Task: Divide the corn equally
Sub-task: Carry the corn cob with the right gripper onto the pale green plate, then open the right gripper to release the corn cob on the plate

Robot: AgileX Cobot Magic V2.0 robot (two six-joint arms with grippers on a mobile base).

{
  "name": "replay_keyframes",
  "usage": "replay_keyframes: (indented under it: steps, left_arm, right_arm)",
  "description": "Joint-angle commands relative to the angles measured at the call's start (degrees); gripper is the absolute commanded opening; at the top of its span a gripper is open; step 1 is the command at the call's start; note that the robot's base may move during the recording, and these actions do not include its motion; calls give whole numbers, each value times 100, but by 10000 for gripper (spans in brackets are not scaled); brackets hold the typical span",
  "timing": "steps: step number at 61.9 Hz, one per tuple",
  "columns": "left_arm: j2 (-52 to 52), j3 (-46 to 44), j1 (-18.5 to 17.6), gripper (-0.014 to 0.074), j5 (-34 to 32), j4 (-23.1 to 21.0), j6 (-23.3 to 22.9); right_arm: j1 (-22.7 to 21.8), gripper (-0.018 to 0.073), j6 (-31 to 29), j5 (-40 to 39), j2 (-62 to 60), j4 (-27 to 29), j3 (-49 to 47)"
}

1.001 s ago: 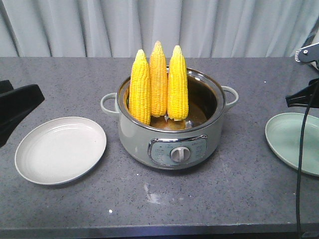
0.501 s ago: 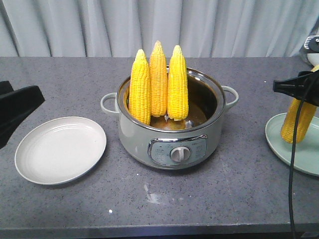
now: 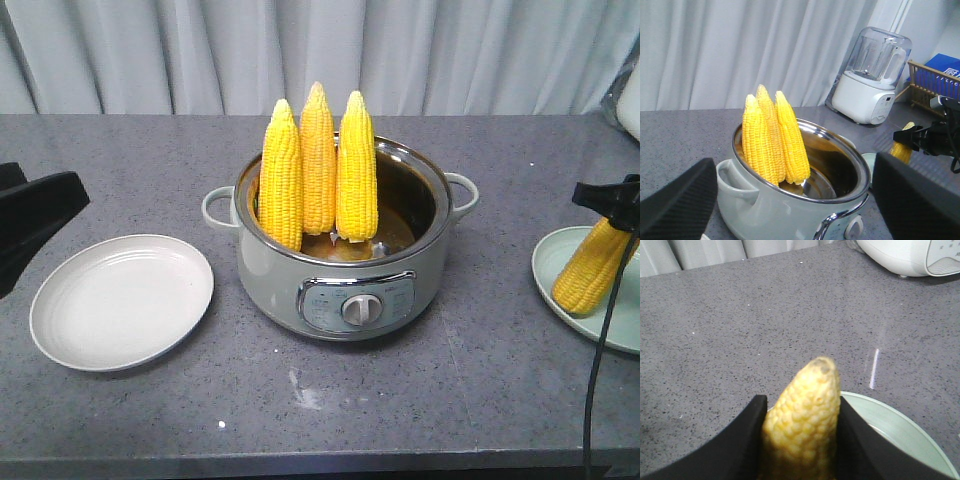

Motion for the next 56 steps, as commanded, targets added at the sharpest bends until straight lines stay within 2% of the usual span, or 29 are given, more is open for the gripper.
replay_keyframes:
  steps: [1, 9, 19, 31, 42, 56]
  left_arm:
    - [-15, -188, -23, 589, 17, -291, -58]
    - [-15, -188, -23, 589, 17, -291, -58]
    - [-15, -188, -23, 589, 11, -291, -58]
    - [-15, -188, -23, 589, 6, -291, -63]
    - [-15, -188, -23, 589, -9, -291, -63]
    - [-15, -188, -23, 589, -69, -291, -63]
  right_arm:
    - [-142, 157, -19, 337, -188, 102, -128]
    - [-148, 291, -30, 257, -188, 102, -128]
    - [-148, 397, -72, -249, -188, 102, -128]
    - [-153, 410, -585, -699, -188, 102, -128]
    - [-153, 410, -666, -984, -188, 96, -128]
    - [-153, 410, -1075, -1342, -188, 81, -133]
